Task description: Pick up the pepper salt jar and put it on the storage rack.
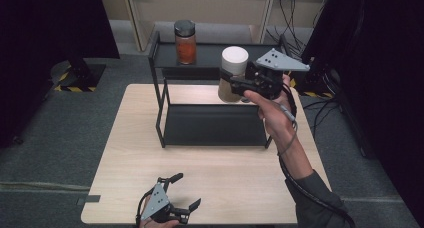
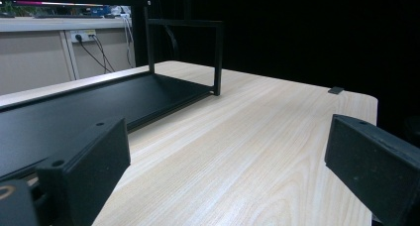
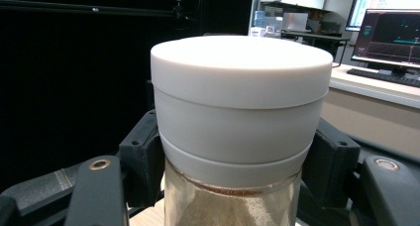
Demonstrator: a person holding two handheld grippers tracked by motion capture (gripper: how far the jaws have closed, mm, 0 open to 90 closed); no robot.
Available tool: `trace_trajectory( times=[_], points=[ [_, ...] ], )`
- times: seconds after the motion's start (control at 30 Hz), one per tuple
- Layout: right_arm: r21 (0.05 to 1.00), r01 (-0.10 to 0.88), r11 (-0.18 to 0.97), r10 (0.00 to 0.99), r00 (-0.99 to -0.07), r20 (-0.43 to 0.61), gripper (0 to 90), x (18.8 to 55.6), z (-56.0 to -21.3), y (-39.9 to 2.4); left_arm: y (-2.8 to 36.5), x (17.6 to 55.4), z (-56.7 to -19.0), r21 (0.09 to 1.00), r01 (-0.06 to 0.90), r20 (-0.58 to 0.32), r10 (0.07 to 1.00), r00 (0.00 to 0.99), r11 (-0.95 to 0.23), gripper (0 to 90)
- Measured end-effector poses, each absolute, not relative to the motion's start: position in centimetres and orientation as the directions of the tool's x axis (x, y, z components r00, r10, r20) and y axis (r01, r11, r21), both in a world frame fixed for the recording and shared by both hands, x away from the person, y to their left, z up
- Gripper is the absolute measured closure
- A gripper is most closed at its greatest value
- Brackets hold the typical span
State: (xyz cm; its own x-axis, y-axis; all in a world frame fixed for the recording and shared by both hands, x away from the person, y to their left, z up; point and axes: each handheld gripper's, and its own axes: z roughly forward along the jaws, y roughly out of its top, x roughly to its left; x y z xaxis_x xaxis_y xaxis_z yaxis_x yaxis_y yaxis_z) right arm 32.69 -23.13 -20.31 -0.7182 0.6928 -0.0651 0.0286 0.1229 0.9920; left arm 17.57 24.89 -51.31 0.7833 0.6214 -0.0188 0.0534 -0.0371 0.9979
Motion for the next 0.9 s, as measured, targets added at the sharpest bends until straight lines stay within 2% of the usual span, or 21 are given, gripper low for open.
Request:
trace_trajectory(
  times=[0.9],
  points=[
    [0.990, 0.051, 0.130, 0.785, -0.616, -0.071, 35.5, 36.7, -15.8, -19.1, 24.9, 17.5, -51.2, 0.998, 0.049, -0.016, 0.615, 0.788, -0.037, 3.4]
  ],
)
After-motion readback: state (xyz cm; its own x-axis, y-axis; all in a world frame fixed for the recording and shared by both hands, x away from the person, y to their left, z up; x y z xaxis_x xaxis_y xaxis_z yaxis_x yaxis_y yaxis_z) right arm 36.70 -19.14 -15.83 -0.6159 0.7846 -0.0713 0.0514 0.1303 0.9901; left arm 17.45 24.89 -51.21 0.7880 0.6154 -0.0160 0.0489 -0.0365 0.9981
